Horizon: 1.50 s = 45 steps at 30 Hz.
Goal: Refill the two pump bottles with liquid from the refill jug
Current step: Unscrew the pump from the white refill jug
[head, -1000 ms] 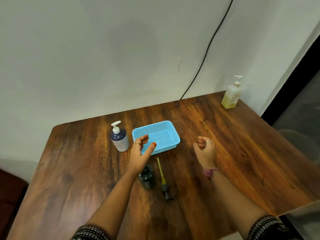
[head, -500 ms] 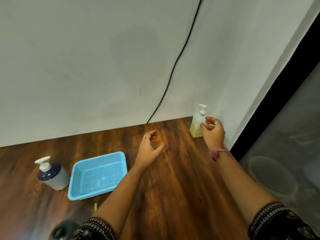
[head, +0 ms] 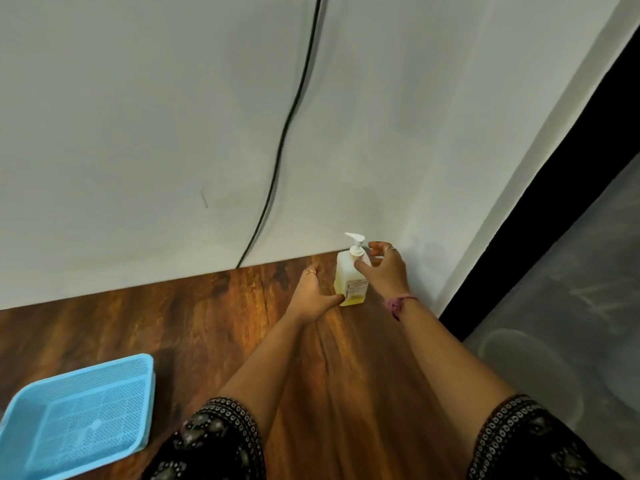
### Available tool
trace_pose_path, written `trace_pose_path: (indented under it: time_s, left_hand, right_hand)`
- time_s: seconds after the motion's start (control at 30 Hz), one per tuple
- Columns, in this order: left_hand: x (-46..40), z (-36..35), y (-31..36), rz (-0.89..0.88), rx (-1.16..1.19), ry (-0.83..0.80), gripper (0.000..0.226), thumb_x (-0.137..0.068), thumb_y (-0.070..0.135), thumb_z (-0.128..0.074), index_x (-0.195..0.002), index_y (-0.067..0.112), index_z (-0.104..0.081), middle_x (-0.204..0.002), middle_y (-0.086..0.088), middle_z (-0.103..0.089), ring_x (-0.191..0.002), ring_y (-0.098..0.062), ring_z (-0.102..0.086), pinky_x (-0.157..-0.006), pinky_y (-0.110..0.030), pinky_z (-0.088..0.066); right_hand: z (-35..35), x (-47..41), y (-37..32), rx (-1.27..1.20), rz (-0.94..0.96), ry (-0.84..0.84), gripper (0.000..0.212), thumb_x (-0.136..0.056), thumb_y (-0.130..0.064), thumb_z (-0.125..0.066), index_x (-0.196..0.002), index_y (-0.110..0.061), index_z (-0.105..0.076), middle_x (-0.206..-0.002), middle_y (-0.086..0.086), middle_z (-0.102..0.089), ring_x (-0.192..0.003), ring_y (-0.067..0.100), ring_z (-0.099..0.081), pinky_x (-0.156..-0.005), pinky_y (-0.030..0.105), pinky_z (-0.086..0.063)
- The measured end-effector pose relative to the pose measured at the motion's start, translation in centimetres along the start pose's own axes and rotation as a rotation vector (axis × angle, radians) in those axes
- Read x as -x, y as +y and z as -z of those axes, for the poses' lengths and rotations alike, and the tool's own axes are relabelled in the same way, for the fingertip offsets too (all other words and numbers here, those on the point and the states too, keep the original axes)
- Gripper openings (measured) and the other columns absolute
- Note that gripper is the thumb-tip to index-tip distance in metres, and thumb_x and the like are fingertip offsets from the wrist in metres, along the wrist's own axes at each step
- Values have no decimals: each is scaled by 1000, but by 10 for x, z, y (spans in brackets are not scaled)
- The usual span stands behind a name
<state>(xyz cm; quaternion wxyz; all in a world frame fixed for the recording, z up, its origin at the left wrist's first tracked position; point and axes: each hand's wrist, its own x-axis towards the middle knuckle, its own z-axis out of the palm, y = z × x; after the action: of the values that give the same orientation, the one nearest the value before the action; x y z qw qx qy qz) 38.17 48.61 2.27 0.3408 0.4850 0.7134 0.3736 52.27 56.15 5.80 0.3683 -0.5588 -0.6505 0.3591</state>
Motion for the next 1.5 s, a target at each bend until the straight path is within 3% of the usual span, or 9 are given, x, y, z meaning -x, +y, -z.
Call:
trace_pose_path:
  time_s: [0.23,0.37,0.53,0.63,0.93,1.1,1.2,1.33,1.5]
  left_hand:
    - [-62,-41,-8,47,-45,1,90,-66,25,-85,-137,8,-32,-134,-6,-49,-122,-23,-51,-86,-21,-42]
    - [-77,-48,-5,19,7,-64,122,-60,17,-89,-149,7,-6,-138,-5,-44,-124,-23,-49,-99,-31,-46]
    - [-88,-60,-6,-10,38,-25,82,-62,24,-87,-129,11,-43,-117,1,-56,-105,-18,-59,-73,-16,-49]
    - [-86,-57,-7,12,42,5,75,-59,24,-89,-119,12,-46,-111,1,-56,-99,-18,-59,-77,-27,-52]
    - [-33,-15,-1,-29,207,157,77,-56,29,-90,-118,19,-47,-107,7,-59,-94,-9,-62,-67,-18,-52]
    - [7,36,1,-76,234,207,74,-55,25,-91,-116,19,-49,-106,7,-61,-93,-9,-63,-73,-24,-56]
    - [30,70,1,-91,221,227,76,-55,28,-91,-117,21,-47,-106,9,-59,-94,-7,-61,-73,-22,-55]
    - [63,115,-6,-93,197,259,76,-55,30,-90,-117,21,-47,-106,9,-58,-94,-6,-59,-73,-21,-54]
    - [107,171,-19,-108,184,286,73,-57,29,-90,-116,19,-48,-109,4,-60,-95,-11,-61,-80,-29,-57]
  right_hand:
    - [-13,-35,32,81,2,-101,51,-70,-23,-78,-116,-16,-56,-105,-4,-51,-99,17,-57,-85,30,-49]
    - [-14,-45,33,78,24,-93,48,-71,-25,-79,-113,-16,-58,-105,-2,-55,-95,14,-55,-79,25,-46]
    - [-16,-47,34,107,36,-98,42,-73,-29,-78,-109,-16,-62,-106,0,-62,-94,15,-57,-76,23,-45]
    - [-16,-49,35,102,30,-105,39,-72,-32,-79,-105,-18,-66,-104,-1,-66,-92,13,-60,-73,21,-46]
    - [-18,-23,1,151,133,-163,45,-59,-70,-67,-96,-45,-63,-91,-20,-67,-85,2,-63,-75,31,-58]
    - [-11,17,-58,56,202,-306,37,-79,-34,-74,-112,-22,-62,-104,-5,-64,-80,-1,-55,-58,-4,-39]
    - [-23,40,-88,6,255,-320,36,-79,-30,-75,-111,-20,-62,-97,-8,-61,-79,1,-57,-57,-2,-38]
    - [-56,73,-122,-53,270,-285,34,-71,-32,-81,-99,-28,-63,-99,-4,-67,-87,9,-64,-75,23,-53]
    - [-87,125,-169,-64,285,-280,42,-69,-33,-82,-106,-20,-65,-100,-5,-66,-84,3,-61,-71,14,-49]
